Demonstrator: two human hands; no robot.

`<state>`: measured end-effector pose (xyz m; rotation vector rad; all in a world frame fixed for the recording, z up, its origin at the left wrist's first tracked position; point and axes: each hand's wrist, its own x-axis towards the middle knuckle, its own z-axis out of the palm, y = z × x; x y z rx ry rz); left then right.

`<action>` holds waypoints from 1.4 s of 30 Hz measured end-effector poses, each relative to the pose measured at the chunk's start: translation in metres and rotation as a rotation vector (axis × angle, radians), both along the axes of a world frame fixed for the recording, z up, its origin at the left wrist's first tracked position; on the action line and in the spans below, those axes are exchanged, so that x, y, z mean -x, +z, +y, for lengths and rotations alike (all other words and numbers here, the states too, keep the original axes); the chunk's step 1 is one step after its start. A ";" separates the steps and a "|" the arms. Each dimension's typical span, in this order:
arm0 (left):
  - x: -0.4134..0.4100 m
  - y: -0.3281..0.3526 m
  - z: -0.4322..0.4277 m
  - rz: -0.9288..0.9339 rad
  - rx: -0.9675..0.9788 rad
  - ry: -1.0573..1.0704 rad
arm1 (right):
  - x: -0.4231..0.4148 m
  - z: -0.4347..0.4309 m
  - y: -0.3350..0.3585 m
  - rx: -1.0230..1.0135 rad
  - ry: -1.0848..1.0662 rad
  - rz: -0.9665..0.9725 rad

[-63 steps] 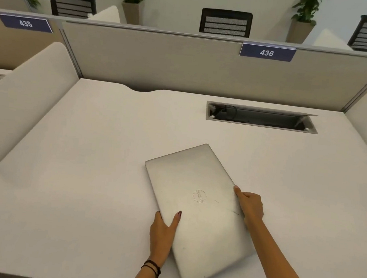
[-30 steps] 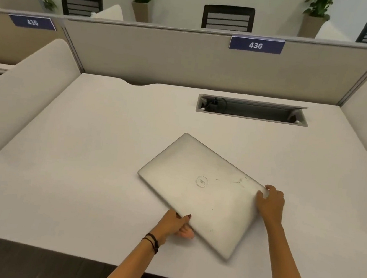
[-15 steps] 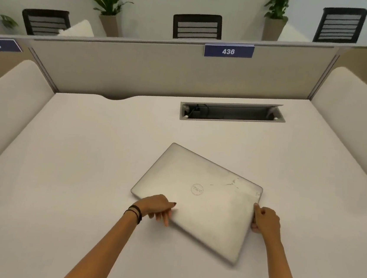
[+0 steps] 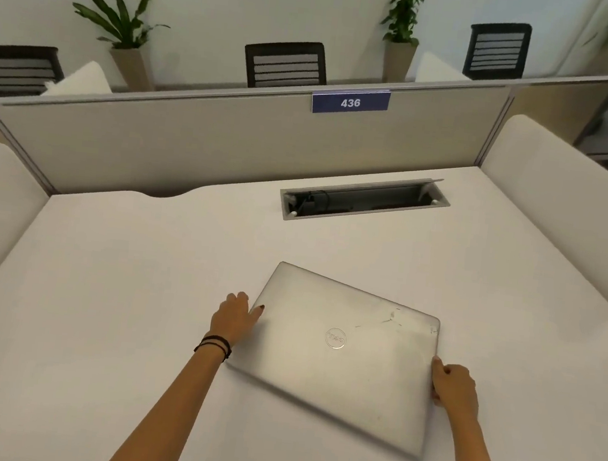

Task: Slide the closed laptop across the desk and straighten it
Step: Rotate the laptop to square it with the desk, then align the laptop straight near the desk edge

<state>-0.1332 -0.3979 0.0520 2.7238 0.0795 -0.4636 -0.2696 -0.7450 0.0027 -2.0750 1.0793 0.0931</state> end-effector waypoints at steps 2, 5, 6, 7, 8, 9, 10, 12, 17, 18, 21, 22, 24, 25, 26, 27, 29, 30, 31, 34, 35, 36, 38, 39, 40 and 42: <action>-0.008 -0.006 0.000 0.079 0.008 -0.002 | 0.000 0.001 0.000 -0.022 -0.024 0.005; -0.019 -0.015 -0.001 0.135 0.061 -0.007 | -0.001 0.005 0.001 -0.045 -0.062 0.002; -0.022 -0.018 -0.001 0.141 0.076 -0.009 | -0.002 0.007 0.001 -0.045 -0.074 0.006; -0.026 -0.021 -0.002 0.143 0.084 -0.010 | -0.003 0.009 0.000 -0.043 -0.084 0.007; -0.029 -0.023 -0.002 0.145 0.088 -0.008 | -0.003 0.011 0.000 -0.040 -0.096 0.007; -0.032 -0.025 -0.002 0.146 0.090 -0.003 | -0.004 0.013 -0.001 -0.035 -0.105 0.008; -0.034 -0.027 -0.003 0.142 0.093 0.003 | -0.004 0.014 -0.001 -0.029 -0.111 0.011; -0.035 -0.031 -0.004 0.114 0.087 0.009 | -0.004 0.014 -0.002 -0.031 -0.123 0.026; -0.039 -0.038 -0.004 0.048 0.049 -0.029 | -0.009 0.008 -0.004 -0.041 -0.177 0.050; -0.041 -0.038 -0.003 0.061 0.054 -0.036 | -0.009 0.009 -0.005 -0.031 -0.186 0.051; -0.047 -0.039 -0.001 0.095 0.081 -0.048 | -0.009 0.012 -0.009 -0.018 -0.219 0.048; -0.047 -0.039 0.000 0.099 0.097 -0.050 | -0.009 0.013 -0.010 -0.017 -0.229 0.038; -0.045 -0.040 0.002 0.116 0.109 -0.055 | -0.009 0.013 -0.011 -0.017 -0.239 0.021; -0.044 -0.039 0.005 0.131 0.107 -0.057 | -0.009 0.012 -0.012 -0.020 -0.242 0.018; -0.042 -0.039 0.008 0.152 0.106 -0.057 | -0.010 0.012 -0.012 -0.023 -0.245 0.017; -0.039 -0.040 0.012 0.174 0.108 -0.056 | -0.011 0.012 -0.012 -0.027 -0.247 0.017; -0.032 -0.041 0.021 0.215 0.109 -0.044 | -0.014 0.012 -0.012 -0.037 -0.241 0.021; -0.028 -0.041 0.027 0.232 0.103 -0.034 | -0.017 0.012 -0.011 -0.042 -0.231 0.025; -0.024 -0.041 0.032 0.248 0.097 -0.023 | -0.019 0.013 -0.010 -0.048 -0.218 0.027; -0.011 -0.043 0.047 0.288 0.095 0.002 | -0.025 0.017 -0.009 -0.054 -0.178 0.036; -0.007 -0.044 0.052 0.297 0.098 0.010 | -0.027 0.019 -0.009 -0.055 -0.167 0.035; -0.004 -0.043 0.056 0.302 0.096 0.018 | -0.029 0.022 -0.008 -0.057 -0.154 0.036; 0.002 -0.042 0.064 0.306 0.091 0.041 | -0.036 0.028 -0.005 -0.061 -0.122 0.039; 0.005 -0.041 0.068 0.307 0.092 0.054 | -0.040 0.030 -0.003 -0.063 -0.105 0.038; 0.008 -0.040 0.071 0.305 0.095 0.066 | -0.043 0.033 -0.001 -0.066 -0.089 0.035; 0.016 -0.039 0.078 0.301 0.104 0.100 | -0.049 0.038 0.004 -0.069 -0.054 0.037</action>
